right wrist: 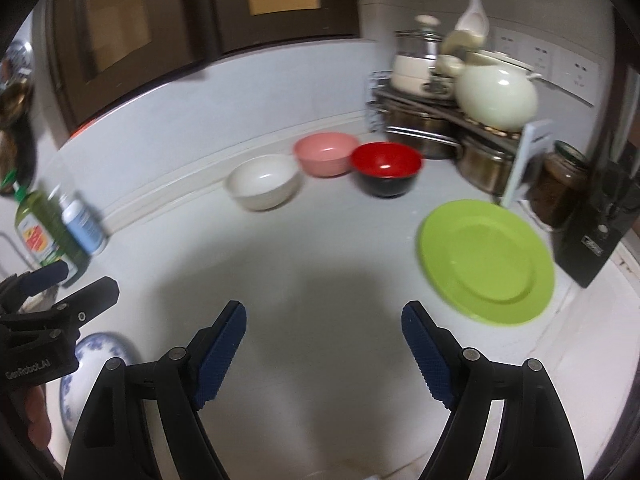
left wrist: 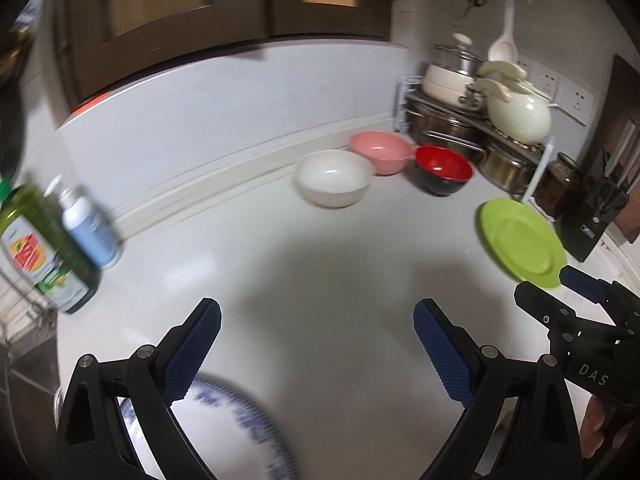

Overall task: Organize plates and bowls
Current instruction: 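Move both grippers toward the lime-green plate by the knife block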

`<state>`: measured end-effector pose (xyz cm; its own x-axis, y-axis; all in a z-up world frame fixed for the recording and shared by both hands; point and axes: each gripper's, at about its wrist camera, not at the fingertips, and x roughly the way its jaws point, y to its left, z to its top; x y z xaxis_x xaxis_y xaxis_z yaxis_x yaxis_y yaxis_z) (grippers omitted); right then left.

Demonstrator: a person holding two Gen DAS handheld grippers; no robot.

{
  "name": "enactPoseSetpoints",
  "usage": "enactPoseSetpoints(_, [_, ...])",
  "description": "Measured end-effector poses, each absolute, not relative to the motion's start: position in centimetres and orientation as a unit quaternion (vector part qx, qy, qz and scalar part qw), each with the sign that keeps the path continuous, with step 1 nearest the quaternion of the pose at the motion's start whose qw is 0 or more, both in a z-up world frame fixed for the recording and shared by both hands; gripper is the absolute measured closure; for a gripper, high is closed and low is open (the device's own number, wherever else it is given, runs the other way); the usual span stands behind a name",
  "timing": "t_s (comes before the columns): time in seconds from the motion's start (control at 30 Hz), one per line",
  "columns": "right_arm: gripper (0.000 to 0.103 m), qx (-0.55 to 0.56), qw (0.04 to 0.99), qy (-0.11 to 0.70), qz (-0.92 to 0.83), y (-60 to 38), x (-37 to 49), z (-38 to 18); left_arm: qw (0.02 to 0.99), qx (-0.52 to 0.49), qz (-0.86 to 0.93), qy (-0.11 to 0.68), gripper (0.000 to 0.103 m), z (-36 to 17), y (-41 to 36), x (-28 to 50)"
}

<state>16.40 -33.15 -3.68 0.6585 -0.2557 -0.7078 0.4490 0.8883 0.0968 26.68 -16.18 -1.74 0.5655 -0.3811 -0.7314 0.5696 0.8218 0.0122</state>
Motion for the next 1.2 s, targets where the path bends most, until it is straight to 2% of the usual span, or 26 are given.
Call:
enactPoseSetpoints(0.67, [0.022,0.173,0.872,0.333,-0.314,-48.6,11.5,-4.0,0.846,0.162,-0.348,0.370,0.005,-2.3,-33.9,25.7])
enactPoseSetpoints(1.2, [0.022,0.222,0.824,0.362,-0.374,-56.7,11.9,-9.2,0.797,0.221,-0.390,0.405,0.005,-8.1,-44.8,28.6])
